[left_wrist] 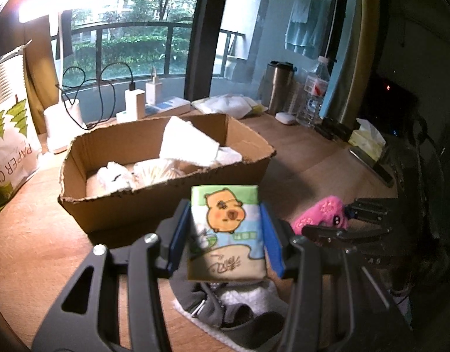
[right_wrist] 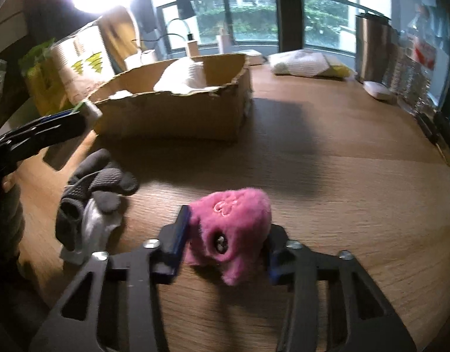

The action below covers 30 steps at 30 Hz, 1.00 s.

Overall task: Organize soft objects
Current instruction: 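Grasp the cartoon tissue pack with the left gripper while the right gripper grasps the pink plush, then carry the tissue pack and pink plush over the cardboard box with both grippers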

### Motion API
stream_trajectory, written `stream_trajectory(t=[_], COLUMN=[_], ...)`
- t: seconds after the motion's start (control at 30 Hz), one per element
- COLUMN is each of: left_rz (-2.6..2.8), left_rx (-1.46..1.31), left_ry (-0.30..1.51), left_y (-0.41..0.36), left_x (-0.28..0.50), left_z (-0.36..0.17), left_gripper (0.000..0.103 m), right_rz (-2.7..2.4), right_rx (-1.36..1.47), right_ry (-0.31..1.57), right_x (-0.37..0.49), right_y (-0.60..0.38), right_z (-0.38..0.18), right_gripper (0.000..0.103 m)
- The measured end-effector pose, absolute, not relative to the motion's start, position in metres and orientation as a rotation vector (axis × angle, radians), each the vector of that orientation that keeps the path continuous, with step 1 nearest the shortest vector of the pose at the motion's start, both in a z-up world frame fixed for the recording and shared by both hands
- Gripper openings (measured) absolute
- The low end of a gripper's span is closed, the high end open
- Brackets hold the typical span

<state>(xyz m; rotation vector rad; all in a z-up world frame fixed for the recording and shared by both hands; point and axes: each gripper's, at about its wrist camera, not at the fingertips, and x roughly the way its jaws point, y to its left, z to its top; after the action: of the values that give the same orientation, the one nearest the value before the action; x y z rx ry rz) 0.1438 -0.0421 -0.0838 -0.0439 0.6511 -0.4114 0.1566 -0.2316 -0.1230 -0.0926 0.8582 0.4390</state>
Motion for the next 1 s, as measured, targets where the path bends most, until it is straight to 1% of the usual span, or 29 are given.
stream_trajectory(t=[0.13, 0.47, 1.0], left_rz=[-0.400, -0.357, -0.325], left_rx=[-0.038, -0.077, -0.048], left_ry=[0.639, 0.591, 0.514], left_y=[-0.041, -0.032, -0.044], left_x=[0.146, 0.153, 0.176], left_z=[-0.079, -0.067, -0.043], left_gripper=[0.048, 0.048, 0.048], right_rz=[0.464, 0.478, 0.497], right_rx=[-0.101, -0.114, -0.173], right_ry=[0.835, 0.722, 0.543], right_x=[0.158, 0.168, 0.198], right_y=[-0.228, -0.222, -0.213], right_z=[-0.117, -0.085, -0.040], right_gripper=[0.035, 0.035, 0.035])
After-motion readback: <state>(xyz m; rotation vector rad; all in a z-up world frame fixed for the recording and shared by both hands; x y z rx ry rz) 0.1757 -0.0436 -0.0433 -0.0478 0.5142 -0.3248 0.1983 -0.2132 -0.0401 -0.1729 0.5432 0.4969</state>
